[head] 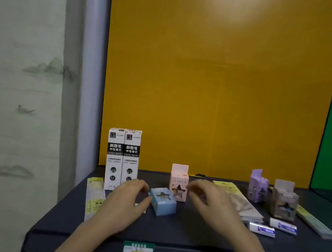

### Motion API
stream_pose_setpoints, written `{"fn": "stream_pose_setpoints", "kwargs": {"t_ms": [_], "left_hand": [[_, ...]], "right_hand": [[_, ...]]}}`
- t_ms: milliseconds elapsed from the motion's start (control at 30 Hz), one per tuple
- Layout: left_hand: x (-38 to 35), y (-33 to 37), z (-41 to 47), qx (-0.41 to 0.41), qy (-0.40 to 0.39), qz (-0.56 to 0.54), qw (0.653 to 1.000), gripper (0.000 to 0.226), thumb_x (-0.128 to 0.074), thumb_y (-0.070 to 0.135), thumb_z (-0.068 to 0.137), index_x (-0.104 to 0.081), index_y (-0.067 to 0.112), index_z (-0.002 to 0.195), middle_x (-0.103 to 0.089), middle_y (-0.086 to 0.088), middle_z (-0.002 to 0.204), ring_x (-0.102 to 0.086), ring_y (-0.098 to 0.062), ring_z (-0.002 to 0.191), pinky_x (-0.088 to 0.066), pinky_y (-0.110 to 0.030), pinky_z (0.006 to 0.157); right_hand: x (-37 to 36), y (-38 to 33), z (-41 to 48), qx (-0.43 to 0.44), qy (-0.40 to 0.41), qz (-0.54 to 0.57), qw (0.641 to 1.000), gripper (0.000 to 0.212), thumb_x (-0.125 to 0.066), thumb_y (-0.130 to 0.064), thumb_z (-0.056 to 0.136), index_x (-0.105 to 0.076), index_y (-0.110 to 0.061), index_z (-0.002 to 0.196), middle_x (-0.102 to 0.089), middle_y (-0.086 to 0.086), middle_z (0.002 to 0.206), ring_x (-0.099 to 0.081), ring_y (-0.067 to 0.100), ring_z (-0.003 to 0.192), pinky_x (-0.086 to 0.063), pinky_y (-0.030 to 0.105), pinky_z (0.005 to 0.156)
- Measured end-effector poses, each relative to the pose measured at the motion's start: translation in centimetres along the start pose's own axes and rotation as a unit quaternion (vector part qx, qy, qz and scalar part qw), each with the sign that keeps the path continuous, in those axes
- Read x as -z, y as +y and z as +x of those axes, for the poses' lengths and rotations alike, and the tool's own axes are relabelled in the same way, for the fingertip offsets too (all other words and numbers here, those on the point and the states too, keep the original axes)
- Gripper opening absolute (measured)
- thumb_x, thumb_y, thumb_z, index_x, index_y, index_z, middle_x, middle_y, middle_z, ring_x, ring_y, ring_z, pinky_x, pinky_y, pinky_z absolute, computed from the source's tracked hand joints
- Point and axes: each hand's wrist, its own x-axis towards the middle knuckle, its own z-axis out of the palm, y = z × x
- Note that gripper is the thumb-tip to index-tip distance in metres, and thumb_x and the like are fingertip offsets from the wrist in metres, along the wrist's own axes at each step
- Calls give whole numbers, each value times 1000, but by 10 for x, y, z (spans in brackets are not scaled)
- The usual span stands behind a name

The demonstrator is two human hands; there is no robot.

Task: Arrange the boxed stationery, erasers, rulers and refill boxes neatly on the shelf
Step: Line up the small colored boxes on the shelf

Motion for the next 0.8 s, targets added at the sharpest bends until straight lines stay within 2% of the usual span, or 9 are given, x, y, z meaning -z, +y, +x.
{"fn": "stream_pose_setpoints", "kwargs": {"t_ms": [133, 233, 333, 433, 533, 600, 700, 800], "left_hand": [[-9, -10, 35, 40, -58, -20, 997, 35, -50, 42, 88, -55, 16, 111, -61, -1, 113, -52, -13, 97, -44, -27, 86], [-20, -18, 55, 91, -121, -59, 987, 59, -53, 55, 81, -51, 13, 122, -58, -5, 122, -52, -15, 103, -43, -27, 87], [-30, -26, 70, 126, -203, -84, 967, 92, -57, 72, 67, -40, 11, 134, -50, -6, 135, -50, -19, 116, -42, -29, 94], [-37, -32, 79, 121, -264, -64, 955, 112, -51, 85, 42, -46, 12, 127, -53, -5, 128, -53, -17, 110, -45, -33, 94], [-42, -35, 84, 107, -281, -31, 953, 99, -51, 87, 35, -56, 17, 106, -54, -3, 109, -53, -15, 98, -48, -32, 83], [-43, -36, 85, 105, -286, -33, 952, 90, -51, 86, 35, -57, 20, 96, -52, -1, 102, -51, -15, 96, -43, -28, 74], [-45, -34, 84, 103, -294, -40, 949, 92, -49, 83, 35, -53, 22, 104, -46, -1, 110, -42, -16, 106, -38, -28, 82], [-46, -35, 84, 97, -288, -72, 950, 84, -54, 80, 36, -49, 25, 100, -47, 1, 107, -43, -16, 105, -40, -29, 85]], "right_hand": [[-2, 15, 35, -45, 8, 40, 998, 29, -58, -28, 86, -52, -24, 115, -56, -11, 103, -57, 12, 100, -50, 29, 82], [-14, 23, 57, -98, -18, 52, 994, 61, -68, -28, 80, -37, -21, 132, -49, -6, 123, -51, 14, 114, -47, 30, 90], [-25, 29, 74, -144, -48, 101, 983, 86, -76, -22, 72, -24, -18, 141, -39, 0, 143, -43, 20, 128, -44, 37, 102], [-33, 37, 83, -162, -106, 163, 967, 96, -80, -20, 68, -20, -16, 143, -35, 2, 148, -37, 22, 134, -39, 38, 105], [-39, 41, 85, -159, -137, 207, 955, 94, -80, -19, 67, -22, -16, 141, -38, 4, 146, -37, 20, 133, -40, 36, 103], [-43, 42, 85, -163, -137, 219, 952, 83, -79, -18, 69, -31, -18, 137, -47, 3, 139, -44, 19, 128, -45, 33, 98], [-50, 44, 84, -159, -128, 236, 950, 63, -76, -17, 72, -44, -20, 127, -59, 2, 126, -56, 17, 116, -51, 34, 92], [-51, 46, 82, -152, -107, 232, 955, 56, -76, -19, 73, -49, -21, 122, -64, 2, 119, -60, 12, 106, -53, 26, 84]]}}
